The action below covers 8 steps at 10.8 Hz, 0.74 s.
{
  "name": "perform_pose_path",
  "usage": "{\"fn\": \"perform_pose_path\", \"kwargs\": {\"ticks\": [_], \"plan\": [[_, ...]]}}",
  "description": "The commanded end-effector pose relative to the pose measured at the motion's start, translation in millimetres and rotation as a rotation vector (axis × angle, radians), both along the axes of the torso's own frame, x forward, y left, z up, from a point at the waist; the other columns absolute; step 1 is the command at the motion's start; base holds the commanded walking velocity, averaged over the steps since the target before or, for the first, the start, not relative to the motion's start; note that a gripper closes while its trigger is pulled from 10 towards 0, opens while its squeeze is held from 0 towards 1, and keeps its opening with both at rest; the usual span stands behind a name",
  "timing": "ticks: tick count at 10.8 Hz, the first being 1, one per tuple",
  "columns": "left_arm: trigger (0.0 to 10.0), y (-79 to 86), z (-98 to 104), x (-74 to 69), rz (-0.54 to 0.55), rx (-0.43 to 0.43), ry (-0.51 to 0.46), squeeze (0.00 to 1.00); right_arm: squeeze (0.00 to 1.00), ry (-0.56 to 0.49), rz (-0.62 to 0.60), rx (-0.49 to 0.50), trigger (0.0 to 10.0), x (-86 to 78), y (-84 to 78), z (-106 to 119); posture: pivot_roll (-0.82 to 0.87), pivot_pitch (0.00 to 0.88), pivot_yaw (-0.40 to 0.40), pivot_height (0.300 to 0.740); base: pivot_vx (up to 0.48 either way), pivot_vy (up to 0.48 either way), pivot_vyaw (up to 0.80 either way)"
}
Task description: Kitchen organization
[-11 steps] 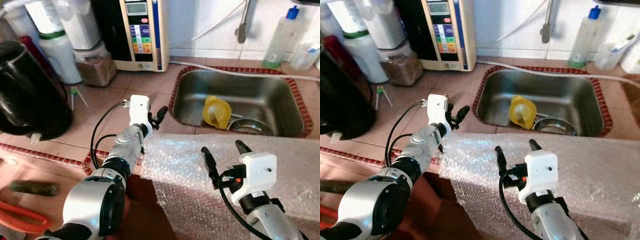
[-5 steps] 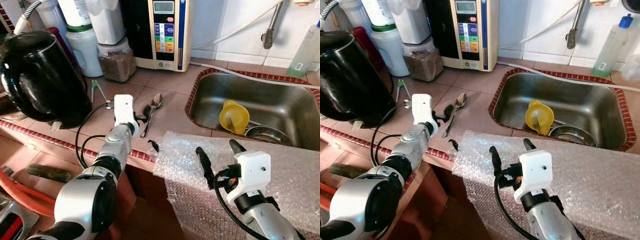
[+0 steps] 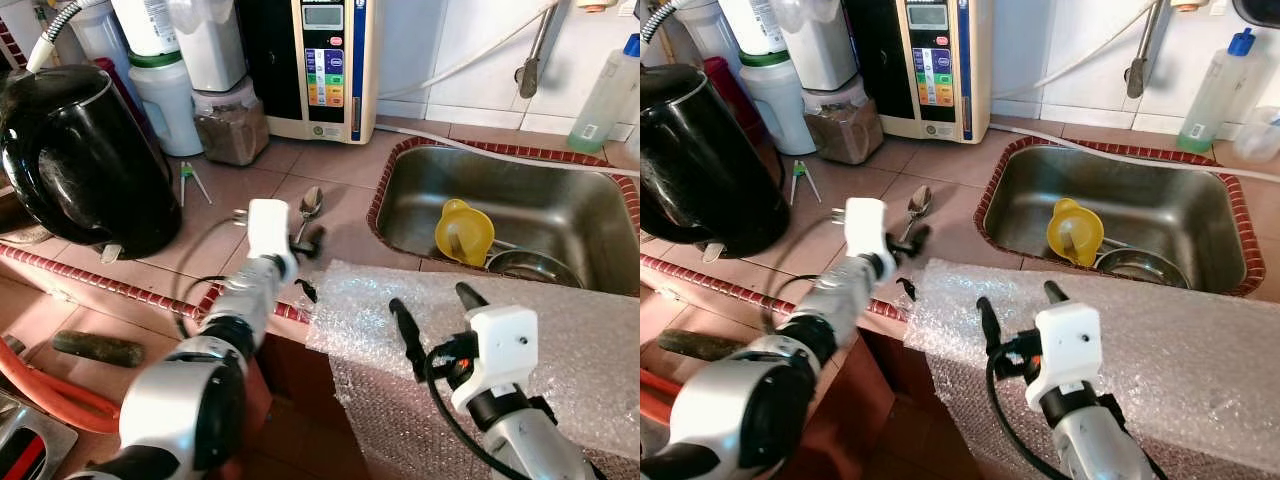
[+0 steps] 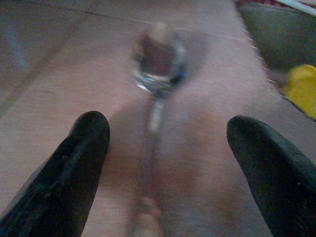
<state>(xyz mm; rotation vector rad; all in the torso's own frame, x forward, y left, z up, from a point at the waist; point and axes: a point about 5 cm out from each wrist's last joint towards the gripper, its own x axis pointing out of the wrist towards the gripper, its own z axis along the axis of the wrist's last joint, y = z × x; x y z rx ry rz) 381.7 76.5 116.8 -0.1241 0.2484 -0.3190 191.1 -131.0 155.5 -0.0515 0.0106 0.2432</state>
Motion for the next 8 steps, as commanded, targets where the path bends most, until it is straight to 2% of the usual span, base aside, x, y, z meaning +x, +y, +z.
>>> {"fn": "perform_pose_path", "kwargs": {"ticks": [1, 3, 4, 5, 6, 8], "plan": [[10.0, 1.9, -4, -1.4, -0.012, 0.016, 0.022, 0.00, 0.00, -0.007, 0.003, -0.004, 10.0, -2.7, 0.4, 4, -0.26, 0.046, 0.094, 0.740, 0.000, 0.000, 0.00], [10.0, -1.0, -2, -1.0, -0.024, 0.007, 0.018, 0.00, 0.00, 0.001, -0.001, -0.007, 10.0, -4.3, -0.2, 2, -0.26, 0.049, 0.095, 0.740, 0.000, 0.000, 0.00], [10.0, -1.8, -8, -3.8, -0.044, 0.055, 0.045, 0.00, 0.00, 0.002, 0.001, -0.006, 10.0, -4.0, 0.9, 2, -0.26, 0.049, 0.096, 0.740, 0.000, 0.000, 0.00], [3.5, -0.1, -16, -7.1, -0.049, 0.088, 0.080, 0.00, 0.00, 0.003, 0.005, -0.004, 10.0, -3.7, 1.9, 2, -0.26, 0.052, 0.098, 0.740, 0.000, 0.000, 0.00], [0.0, 2.1, -19, -7.9, -0.030, 0.070, 0.099, 0.00, 0.00, 0.003, 0.005, -0.001, 10.0, -3.7, 2.5, 3, -0.26, 0.055, 0.100, 0.740, 0.000, 0.000, 0.00], [0.0, 3.8, -20, -8.3, -0.023, 0.082, 0.104, 0.00, 0.00, 0.008, 0.004, 0.002, 10.0, -5.1, 2.9, 2, -0.26, 0.058, 0.103, 0.740, 0.000, 0.000, 0.00]]}}
